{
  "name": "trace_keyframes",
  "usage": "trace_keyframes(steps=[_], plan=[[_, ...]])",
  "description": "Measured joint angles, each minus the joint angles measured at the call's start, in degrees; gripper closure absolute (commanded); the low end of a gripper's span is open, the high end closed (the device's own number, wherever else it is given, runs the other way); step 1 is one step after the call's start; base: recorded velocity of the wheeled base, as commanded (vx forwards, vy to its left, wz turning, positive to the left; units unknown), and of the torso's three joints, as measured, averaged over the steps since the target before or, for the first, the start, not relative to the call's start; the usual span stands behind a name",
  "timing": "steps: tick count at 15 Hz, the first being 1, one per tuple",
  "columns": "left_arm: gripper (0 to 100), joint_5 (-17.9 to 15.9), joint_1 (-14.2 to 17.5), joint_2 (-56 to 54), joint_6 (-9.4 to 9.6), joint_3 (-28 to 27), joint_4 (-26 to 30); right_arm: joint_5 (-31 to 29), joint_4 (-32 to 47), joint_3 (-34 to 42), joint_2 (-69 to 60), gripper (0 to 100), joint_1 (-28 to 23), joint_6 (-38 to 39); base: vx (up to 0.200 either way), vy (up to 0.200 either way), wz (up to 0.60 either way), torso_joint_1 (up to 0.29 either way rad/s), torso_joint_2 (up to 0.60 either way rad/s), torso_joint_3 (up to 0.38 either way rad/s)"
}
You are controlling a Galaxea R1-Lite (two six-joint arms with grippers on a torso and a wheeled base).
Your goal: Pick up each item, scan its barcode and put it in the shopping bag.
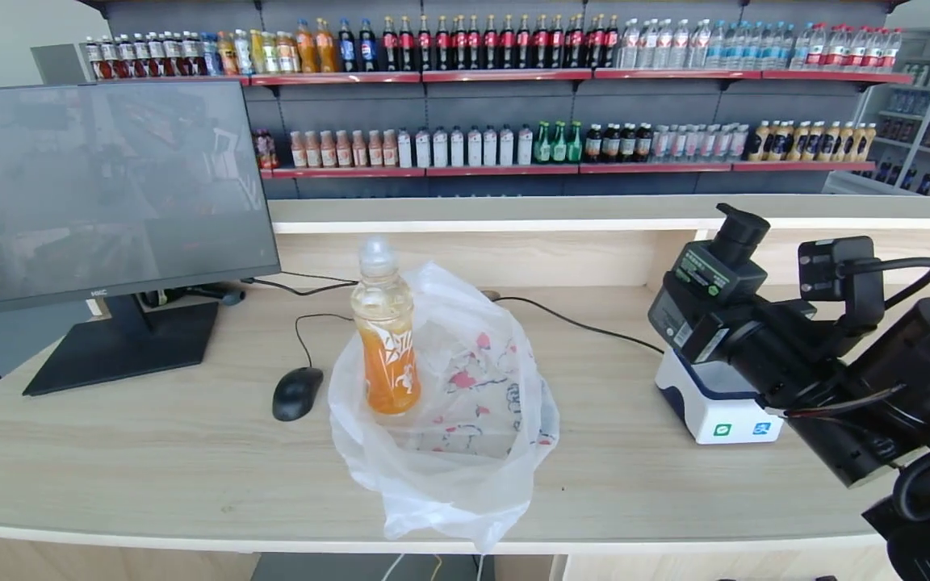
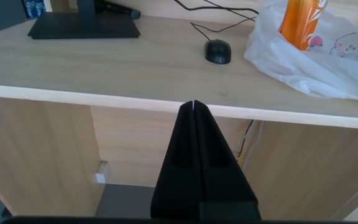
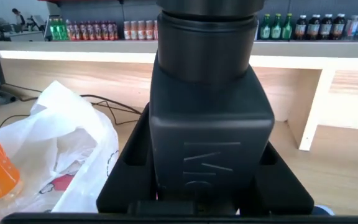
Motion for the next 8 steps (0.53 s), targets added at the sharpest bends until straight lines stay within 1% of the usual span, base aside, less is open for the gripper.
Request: trace_keyframes(steps=[6,8], plan=[[100,0.0,0.0,0.0,0.02,0.0,0.0,0.0,0.1,0.9,-0.2,100,0.2,0.5,0.0,0.0,0.0,0.0,0.0,0.0],[100,0.0,0.0,0.0,0.0,0.0,0.0,0.0,0.0,1.5,-0.2,100,0.1,0.6,0.0,0.0,0.6,0.002,0.0,0.002]])
